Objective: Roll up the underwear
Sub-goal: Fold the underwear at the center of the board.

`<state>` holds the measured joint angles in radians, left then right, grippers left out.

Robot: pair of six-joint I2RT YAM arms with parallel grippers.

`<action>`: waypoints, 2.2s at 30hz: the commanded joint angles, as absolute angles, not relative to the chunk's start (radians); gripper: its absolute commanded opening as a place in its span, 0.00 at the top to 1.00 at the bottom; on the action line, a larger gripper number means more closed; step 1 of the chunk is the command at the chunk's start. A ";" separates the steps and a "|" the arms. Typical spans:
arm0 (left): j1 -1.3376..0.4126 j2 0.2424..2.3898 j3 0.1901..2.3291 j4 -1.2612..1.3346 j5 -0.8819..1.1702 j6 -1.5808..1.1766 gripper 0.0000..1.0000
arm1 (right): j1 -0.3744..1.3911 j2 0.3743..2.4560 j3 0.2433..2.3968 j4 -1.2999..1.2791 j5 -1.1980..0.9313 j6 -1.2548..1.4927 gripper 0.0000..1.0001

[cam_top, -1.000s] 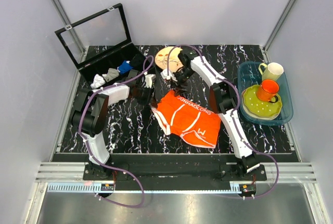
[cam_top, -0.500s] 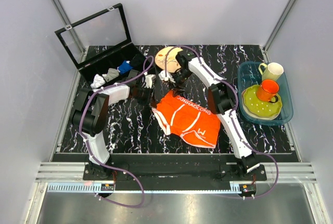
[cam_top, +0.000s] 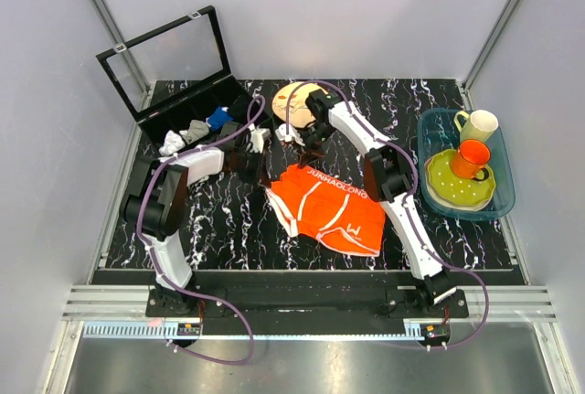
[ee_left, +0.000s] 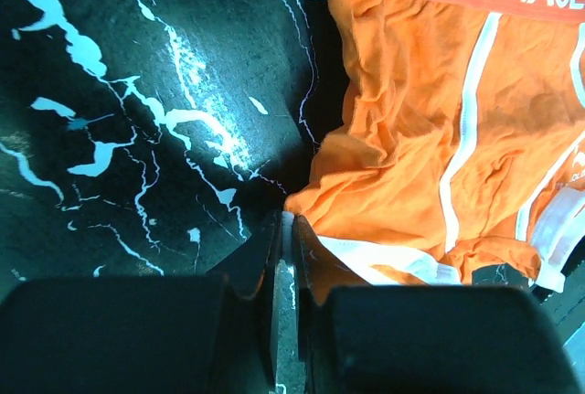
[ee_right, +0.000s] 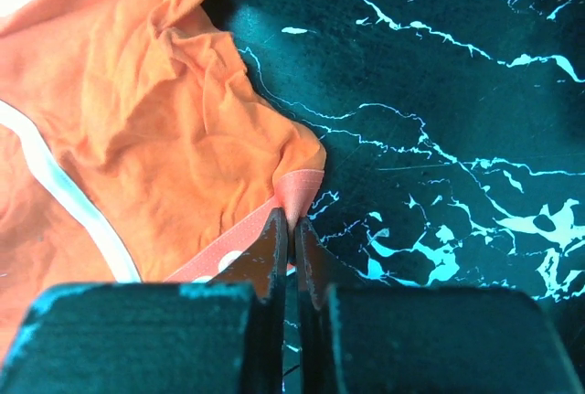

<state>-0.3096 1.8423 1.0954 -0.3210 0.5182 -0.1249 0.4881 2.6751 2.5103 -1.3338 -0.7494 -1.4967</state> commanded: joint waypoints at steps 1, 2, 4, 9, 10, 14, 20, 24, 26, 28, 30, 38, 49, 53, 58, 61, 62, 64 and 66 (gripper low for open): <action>-0.290 1.746 1.155 -0.298 0.569 -0.118 0.94 | 0.468 2.531 2.468 -1.298 -0.762 -1.422 0.99; -0.290 1.738 1.166 -0.305 0.574 -0.117 0.94 | 0.462 2.514 2.456 -1.286 -0.765 -1.405 0.99; -0.290 1.727 1.195 -0.320 0.597 -0.115 0.96 | 0.442 2.458 2.404 -1.270 -0.776 -1.388 1.00; -0.298 1.717 1.245 -0.348 0.647 -0.123 0.97 | 0.407 2.310 2.170 -1.172 -0.795 -1.341 1.00; -0.301 1.715 1.253 -0.365 0.653 -0.120 0.97 | 0.400 2.248 2.123 -1.148 -0.793 -1.336 1.00; -0.331 1.703 1.284 -0.400 0.692 -0.117 0.98 | 0.370 2.094 1.890 -0.998 -0.767 -1.312 1.00; -0.451 1.695 1.315 -0.469 0.719 -0.091 1.00 | 0.328 1.896 1.588 -0.884 -0.769 -1.302 1.00; -0.569 1.697 1.309 -0.486 0.726 -0.103 1.00 | 0.298 1.787 1.395 -0.844 -0.781 -1.310 1.00; -0.618 1.695 1.296 -0.485 0.724 -0.117 1.00 | 0.285 1.731 1.312 -0.828 -0.778 -1.324 1.00; -0.652 1.687 1.283 -0.477 0.723 -0.139 1.00 | 0.270 1.680 1.264 -0.816 -0.766 -1.336 1.00; -0.701 1.678 1.266 -0.444 0.724 -0.179 1.00 | 0.253 1.637 1.209 -0.802 -0.764 -1.339 1.00; -0.825 1.635 1.197 -0.279 0.727 -0.328 1.00 | 0.164 1.505 1.054 -0.818 -0.821 -1.407 0.99; -0.933 1.726 1.198 -0.129 0.721 -0.449 1.00 | 0.055 1.414 0.976 -0.917 -0.831 -1.541 0.98; -0.969 1.772 1.206 -0.077 0.726 -0.482 1.00 | 0.026 1.402 0.951 -0.960 -0.822 -1.591 0.97; -1.003 1.841 1.227 -0.052 0.732 -0.502 1.00 | 0.005 1.396 0.919 -0.986 -0.801 -1.634 0.96; -1.017 1.870 1.230 -0.032 0.735 -0.517 1.00 | 0.005 1.396 0.901 -0.985 -0.790 -1.649 0.95; -1.019 1.885 1.233 -0.020 0.732 -0.523 1.00 | -0.021 1.397 0.897 -0.983 -0.784 -1.652 0.95; -1.025 1.902 1.233 -0.008 0.733 -0.531 1.00 | -0.028 1.404 0.890 -0.982 -0.781 -1.663 0.94; -1.026 1.928 1.232 -0.003 0.732 -0.540 1.00 | -0.032 1.414 0.888 -0.982 -0.781 -1.670 0.93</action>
<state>-1.0119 1.8984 1.2003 -0.0830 0.7044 -0.5102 -0.0158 1.4246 0.8928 -0.9680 -0.7849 -1.6211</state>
